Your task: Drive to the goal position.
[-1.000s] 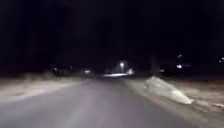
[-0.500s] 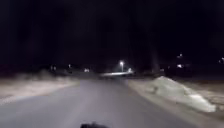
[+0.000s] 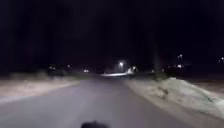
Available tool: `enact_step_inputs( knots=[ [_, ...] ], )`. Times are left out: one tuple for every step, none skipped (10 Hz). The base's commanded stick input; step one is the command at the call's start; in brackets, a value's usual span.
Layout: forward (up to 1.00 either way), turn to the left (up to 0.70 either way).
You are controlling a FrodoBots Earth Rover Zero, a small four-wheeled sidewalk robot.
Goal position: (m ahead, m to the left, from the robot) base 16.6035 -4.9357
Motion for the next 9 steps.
enact_step_inputs(
  knots=[
    [1.00, 0.00],
    [1.00, 0.00],
    [1.00, 0.00],
    [1.00, 0.00],
    [1.00, 0.00],
    [1.00, 0.00],
    [1.00, 0.00],
    [1.00, 0.00],
    [1.00, 0.00]
  ],
)
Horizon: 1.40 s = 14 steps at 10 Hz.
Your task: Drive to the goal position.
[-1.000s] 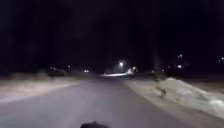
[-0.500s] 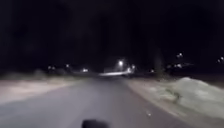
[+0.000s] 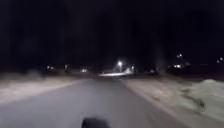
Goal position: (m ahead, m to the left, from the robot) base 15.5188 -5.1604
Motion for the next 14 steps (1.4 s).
enact_step_inputs(
  knots=[
    [1.00, 0.00],
    [1.00, 0.00],
    [1.00, 0.00],
    [1.00, 0.00],
    [1.00, 0.00],
    [1.00, 0.00],
    [1.00, 0.00],
    [1.00, 0.00],
    [1.00, 0.00],
    [1.00, 0.00],
    [1.00, 0.00],
    [1.00, 0.00],
    [1.00, 0.00],
    [1.00, 0.00]
  ],
)
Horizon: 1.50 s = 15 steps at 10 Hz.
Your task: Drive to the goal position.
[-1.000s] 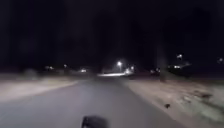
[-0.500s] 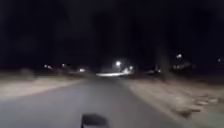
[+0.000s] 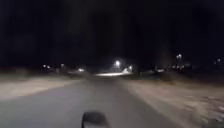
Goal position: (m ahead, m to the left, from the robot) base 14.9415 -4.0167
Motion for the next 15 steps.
enact_step_inputs(
  knots=[
    [1.00, 0.00],
    [1.00, 0.00],
    [1.00, 0.00],
    [1.00, 0.04],
    [1.00, 0.22],
    [1.00, 0.40],
    [1.00, 0.40],
    [1.00, 0.40],
    [1.00, 0.40],
    [1.00, 0.40],
    [1.00, 0.38],
    [1.00, 0.29],
    [1.00, 0.17],
    [1.00, 0.05],
    [1.00, 0.00]
  ],
)
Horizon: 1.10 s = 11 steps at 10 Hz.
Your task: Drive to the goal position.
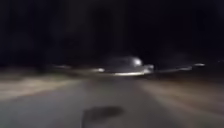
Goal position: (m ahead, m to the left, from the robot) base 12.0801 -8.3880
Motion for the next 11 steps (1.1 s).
enact_step_inputs(
  knots=[
    [1.00, 0.00],
    [1.00, 0.00],
    [1.00, 0.00],
    [1.00, 0.00],
    [1.00, 0.00],
    [1.00, 0.00],
    [1.00, 0.00],
    [1.00, 0.00],
    [1.00, -0.02],
    [1.00, -0.16],
    [1.00, -0.40]
  ],
)
